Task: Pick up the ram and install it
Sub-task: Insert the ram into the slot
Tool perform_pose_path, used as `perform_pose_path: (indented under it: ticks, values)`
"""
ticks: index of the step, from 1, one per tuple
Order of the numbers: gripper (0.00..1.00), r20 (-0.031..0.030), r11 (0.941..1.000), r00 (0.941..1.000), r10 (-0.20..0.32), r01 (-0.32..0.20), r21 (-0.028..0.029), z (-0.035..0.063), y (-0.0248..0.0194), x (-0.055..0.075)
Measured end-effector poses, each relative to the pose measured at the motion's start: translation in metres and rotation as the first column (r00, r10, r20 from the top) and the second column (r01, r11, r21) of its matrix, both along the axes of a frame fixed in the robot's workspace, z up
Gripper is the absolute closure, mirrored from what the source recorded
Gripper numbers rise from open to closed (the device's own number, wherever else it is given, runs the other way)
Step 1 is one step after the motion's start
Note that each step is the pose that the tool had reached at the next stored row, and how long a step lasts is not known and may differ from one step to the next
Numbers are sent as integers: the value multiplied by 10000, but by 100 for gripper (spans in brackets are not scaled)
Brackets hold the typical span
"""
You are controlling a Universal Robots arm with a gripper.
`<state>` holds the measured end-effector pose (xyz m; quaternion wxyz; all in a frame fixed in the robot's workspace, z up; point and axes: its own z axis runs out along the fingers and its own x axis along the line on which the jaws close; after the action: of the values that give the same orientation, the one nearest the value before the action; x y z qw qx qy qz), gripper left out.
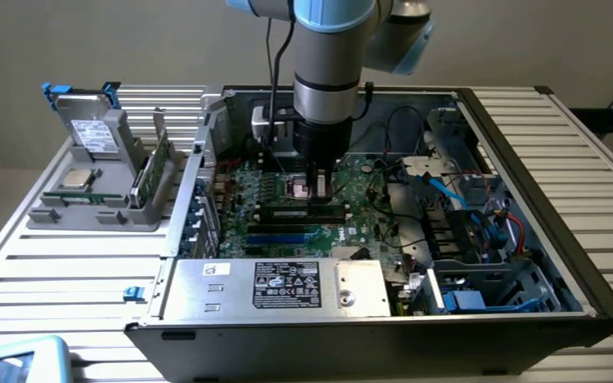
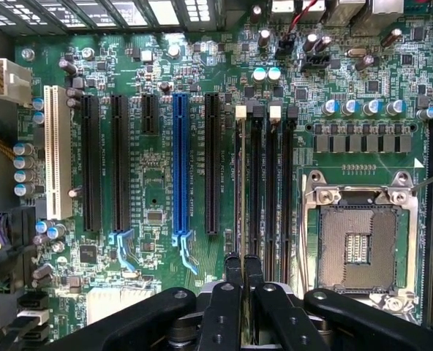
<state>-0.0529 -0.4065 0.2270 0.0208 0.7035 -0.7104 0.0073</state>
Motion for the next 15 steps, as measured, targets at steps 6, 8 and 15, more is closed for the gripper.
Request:
perform_pose_path:
  ticks: [6,8,15]
  values:
    - [79,-1,10000,10000,0,0,1,-3,0,-3]
    - [79,-1,10000,10000,0,0,1,1,0,-2]
    - [79,-4,10000,10000,0,0,-27,227,1,77]
